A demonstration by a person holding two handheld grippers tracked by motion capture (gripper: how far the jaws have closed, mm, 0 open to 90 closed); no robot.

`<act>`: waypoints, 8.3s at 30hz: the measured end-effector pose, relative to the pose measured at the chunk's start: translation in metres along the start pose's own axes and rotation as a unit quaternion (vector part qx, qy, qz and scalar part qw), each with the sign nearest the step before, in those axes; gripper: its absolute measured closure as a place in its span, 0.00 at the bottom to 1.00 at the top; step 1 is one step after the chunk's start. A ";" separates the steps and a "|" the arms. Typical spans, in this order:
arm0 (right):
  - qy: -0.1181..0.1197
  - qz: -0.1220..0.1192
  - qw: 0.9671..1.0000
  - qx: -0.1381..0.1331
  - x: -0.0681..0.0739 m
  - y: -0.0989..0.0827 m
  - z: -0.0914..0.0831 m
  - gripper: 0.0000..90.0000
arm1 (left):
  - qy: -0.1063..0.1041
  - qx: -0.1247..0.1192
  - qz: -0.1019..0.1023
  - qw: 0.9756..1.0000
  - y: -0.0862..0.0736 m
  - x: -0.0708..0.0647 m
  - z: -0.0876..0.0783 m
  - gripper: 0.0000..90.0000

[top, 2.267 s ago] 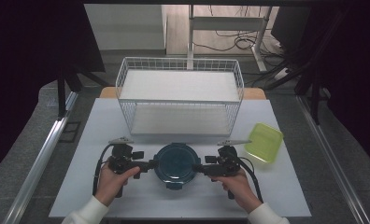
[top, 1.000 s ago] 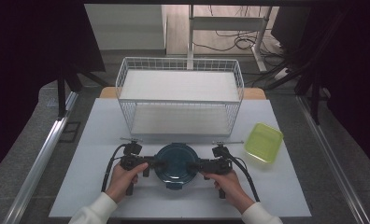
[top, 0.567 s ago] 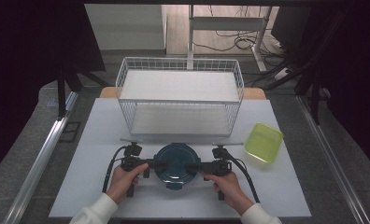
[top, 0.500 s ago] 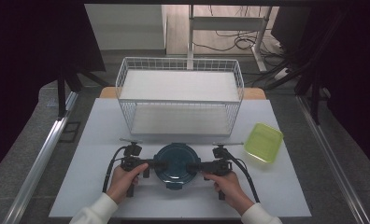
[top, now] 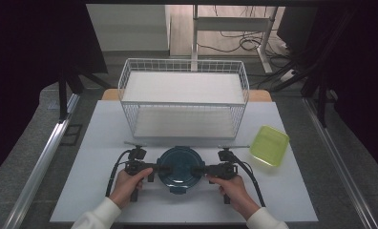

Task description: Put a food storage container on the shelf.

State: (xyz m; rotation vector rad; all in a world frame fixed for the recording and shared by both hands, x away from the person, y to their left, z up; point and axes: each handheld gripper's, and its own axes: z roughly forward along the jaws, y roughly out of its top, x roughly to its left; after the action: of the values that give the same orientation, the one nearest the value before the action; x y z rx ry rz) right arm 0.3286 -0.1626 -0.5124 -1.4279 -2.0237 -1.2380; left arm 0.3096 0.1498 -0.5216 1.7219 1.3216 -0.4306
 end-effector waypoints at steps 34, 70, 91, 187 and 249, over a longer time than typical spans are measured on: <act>-0.006 -0.006 1.000 -0.018 0.012 -0.007 -0.009 0.44 | 0.020 -0.031 0.002 0.999 -0.016 -0.021 -0.020 0.42; -0.012 -0.023 0.999 -0.048 0.020 -0.004 -0.018 0.43 | 0.029 -0.034 0.021 0.999 -0.012 -0.034 -0.024 0.45; -0.015 -0.047 0.997 -0.063 0.032 0.011 -0.029 0.43 | 0.031 -0.049 0.042 0.997 0.006 -0.047 -0.033 0.44; -0.040 -0.133 0.982 -0.127 0.120 0.234 -0.100 0.43 | 0.015 -0.152 0.106 0.983 0.216 -0.112 -0.101 0.44; -0.112 -0.045 0.982 -0.145 0.083 0.267 -0.062 0.17 | 0.031 -0.216 0.024 0.976 0.239 -0.068 -0.073 0.20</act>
State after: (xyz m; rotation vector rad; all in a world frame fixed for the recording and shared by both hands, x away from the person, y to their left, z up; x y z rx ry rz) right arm 0.5210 -0.1393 -0.3012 -1.6909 -2.1422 -1.5223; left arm 0.4818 0.1616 -0.3288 1.4058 1.3008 -0.0514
